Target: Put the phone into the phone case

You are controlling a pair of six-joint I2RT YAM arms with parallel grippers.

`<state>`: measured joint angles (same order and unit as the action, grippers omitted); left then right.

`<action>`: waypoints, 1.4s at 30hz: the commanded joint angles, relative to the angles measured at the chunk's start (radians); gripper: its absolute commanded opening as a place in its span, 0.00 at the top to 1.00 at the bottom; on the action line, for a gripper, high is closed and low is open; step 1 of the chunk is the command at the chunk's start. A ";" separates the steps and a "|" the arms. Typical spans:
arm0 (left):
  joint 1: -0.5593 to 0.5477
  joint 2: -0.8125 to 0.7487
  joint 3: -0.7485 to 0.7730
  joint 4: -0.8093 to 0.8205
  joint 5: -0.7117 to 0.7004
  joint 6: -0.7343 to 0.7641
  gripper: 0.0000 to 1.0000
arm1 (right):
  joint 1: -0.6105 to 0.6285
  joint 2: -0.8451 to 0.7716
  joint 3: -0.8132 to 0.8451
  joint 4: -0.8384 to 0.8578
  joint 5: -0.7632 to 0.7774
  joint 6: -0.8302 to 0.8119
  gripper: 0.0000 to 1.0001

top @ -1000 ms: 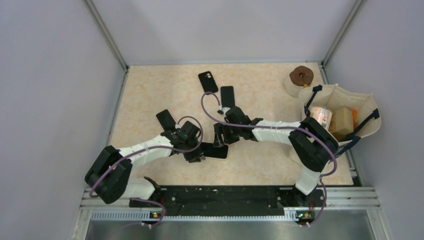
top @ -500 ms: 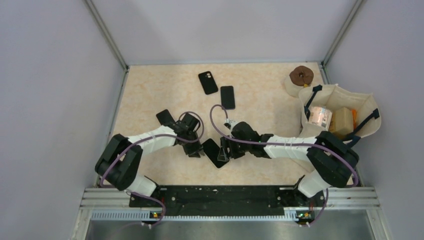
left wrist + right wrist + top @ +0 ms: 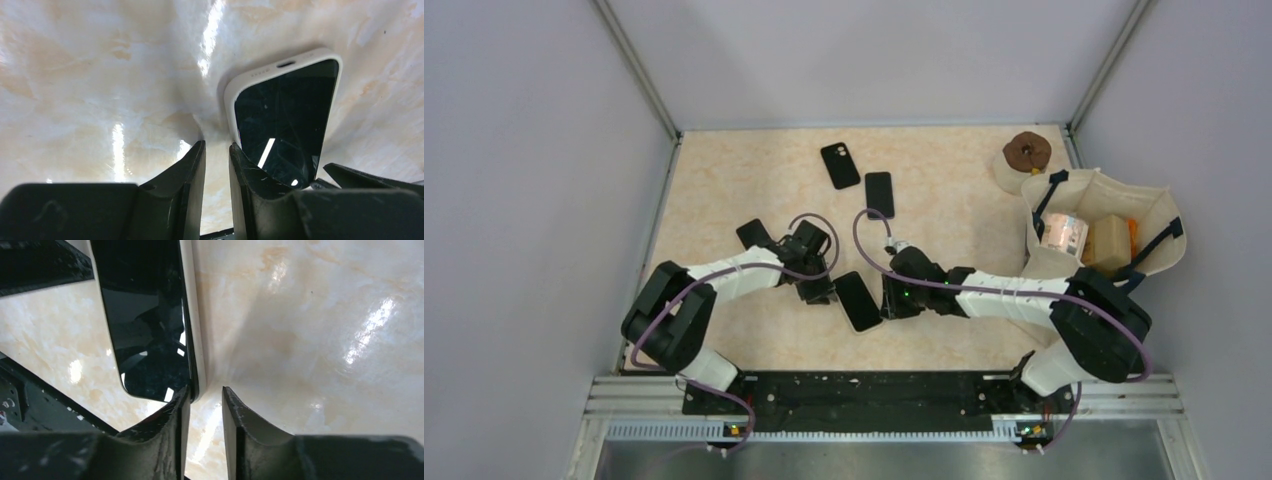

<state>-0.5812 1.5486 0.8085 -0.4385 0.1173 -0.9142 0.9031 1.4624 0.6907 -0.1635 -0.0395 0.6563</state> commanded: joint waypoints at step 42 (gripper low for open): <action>-0.103 -0.100 -0.087 0.069 0.008 -0.078 0.72 | 0.309 0.271 0.031 -0.183 0.177 0.238 1.00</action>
<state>-0.6762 1.4746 0.7254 -0.4107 0.1158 -0.9924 1.1393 1.5803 0.7944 -0.2295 0.3740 0.8127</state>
